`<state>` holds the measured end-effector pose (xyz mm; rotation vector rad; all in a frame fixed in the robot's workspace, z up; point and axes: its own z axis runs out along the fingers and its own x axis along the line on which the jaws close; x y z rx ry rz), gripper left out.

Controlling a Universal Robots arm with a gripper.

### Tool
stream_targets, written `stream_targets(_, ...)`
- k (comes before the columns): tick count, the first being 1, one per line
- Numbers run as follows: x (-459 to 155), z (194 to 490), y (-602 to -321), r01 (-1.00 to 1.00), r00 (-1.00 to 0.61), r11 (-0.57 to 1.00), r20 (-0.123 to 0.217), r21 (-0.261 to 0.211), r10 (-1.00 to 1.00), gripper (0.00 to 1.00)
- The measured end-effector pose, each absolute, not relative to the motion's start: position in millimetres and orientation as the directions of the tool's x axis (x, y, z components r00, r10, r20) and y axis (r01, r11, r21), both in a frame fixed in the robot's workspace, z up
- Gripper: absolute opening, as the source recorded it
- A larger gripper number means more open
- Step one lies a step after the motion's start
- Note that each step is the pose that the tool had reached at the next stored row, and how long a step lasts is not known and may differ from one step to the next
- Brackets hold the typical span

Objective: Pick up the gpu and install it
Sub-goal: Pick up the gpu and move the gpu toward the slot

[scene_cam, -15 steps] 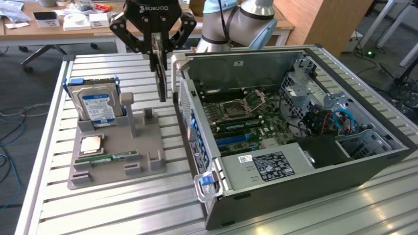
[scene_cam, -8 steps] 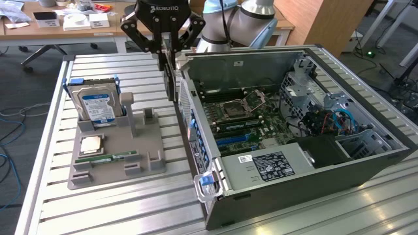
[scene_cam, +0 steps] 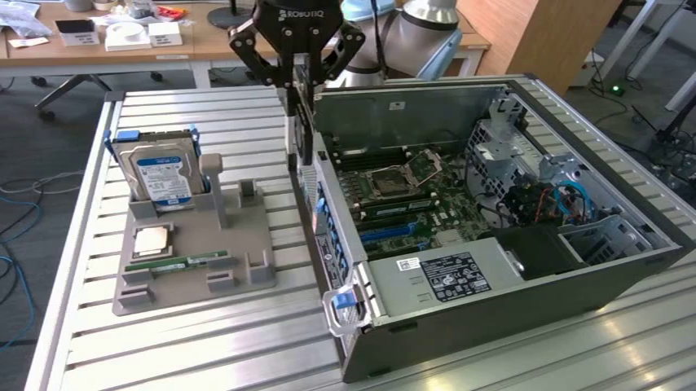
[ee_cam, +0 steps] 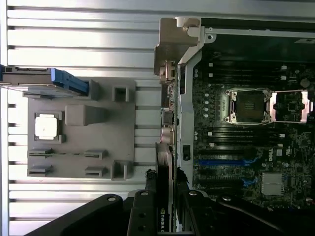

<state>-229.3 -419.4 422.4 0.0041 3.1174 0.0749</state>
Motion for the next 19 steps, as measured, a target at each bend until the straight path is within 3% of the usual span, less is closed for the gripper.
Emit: stream_targets(19,-158.4,422.4,-419.3,0.002,-1.0,0.999,-0.023,0.052,0.003,0.26)
